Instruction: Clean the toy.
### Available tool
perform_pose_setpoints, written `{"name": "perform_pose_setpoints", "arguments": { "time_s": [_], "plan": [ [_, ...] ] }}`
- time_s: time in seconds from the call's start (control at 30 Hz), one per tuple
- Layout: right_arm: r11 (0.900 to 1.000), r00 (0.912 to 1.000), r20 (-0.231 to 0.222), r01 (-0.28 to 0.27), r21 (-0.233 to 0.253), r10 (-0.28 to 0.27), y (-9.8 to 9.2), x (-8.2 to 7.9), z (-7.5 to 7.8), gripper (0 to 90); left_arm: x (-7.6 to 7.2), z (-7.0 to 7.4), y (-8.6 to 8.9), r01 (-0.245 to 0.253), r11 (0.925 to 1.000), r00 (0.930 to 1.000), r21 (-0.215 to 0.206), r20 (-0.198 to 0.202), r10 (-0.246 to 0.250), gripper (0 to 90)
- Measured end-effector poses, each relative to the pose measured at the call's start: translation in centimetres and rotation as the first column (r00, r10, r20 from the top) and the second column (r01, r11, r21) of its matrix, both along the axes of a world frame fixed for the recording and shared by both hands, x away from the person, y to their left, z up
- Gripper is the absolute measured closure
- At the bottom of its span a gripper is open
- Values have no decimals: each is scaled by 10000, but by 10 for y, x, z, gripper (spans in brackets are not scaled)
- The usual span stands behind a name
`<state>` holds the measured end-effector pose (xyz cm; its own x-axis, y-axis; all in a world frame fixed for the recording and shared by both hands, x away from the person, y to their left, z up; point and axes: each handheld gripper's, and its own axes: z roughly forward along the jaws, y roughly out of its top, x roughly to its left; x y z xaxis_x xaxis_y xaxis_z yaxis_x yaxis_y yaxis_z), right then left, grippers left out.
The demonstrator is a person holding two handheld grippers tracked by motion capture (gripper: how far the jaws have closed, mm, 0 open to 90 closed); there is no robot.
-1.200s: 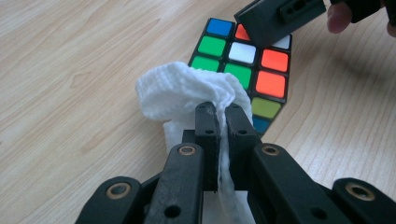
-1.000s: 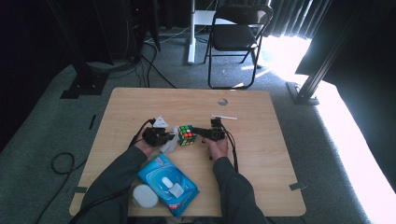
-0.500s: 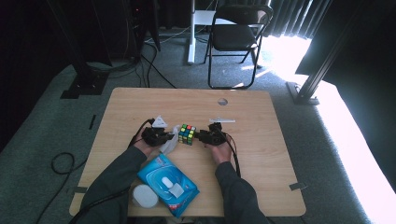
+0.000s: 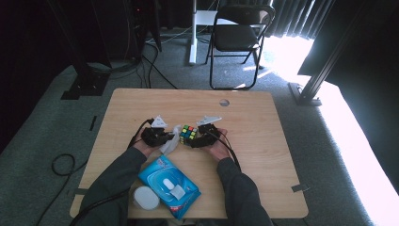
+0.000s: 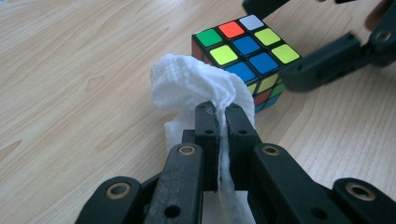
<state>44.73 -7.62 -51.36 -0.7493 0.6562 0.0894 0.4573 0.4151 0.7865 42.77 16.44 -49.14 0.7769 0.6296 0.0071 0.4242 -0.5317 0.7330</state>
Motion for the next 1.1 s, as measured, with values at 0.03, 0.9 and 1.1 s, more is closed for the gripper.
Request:
{"name": "perform_pose_setpoints", "arguments": {
  "time_s": [0.03, 0.9, 1.1],
  "plan": [
    [9999, 10000, 23, -96, -84, 97, 2, 1, -1, 144, 0, 0, 0, 2, 10000, 10000, 6, 0, -2, 860],
    [9948, 9955, 645, -639, -794, 691, 10, 1, -21, 339, -1, 11, -2, 116, 9994, 9997, -340, 229, -109, 862],
    [9933, 9941, 941, -447, -1068, 549, 10, -4, -18, 341, -1, 14, -3, 92, 9992, 9995, -383, 318, -80, 862]
  ]
}}
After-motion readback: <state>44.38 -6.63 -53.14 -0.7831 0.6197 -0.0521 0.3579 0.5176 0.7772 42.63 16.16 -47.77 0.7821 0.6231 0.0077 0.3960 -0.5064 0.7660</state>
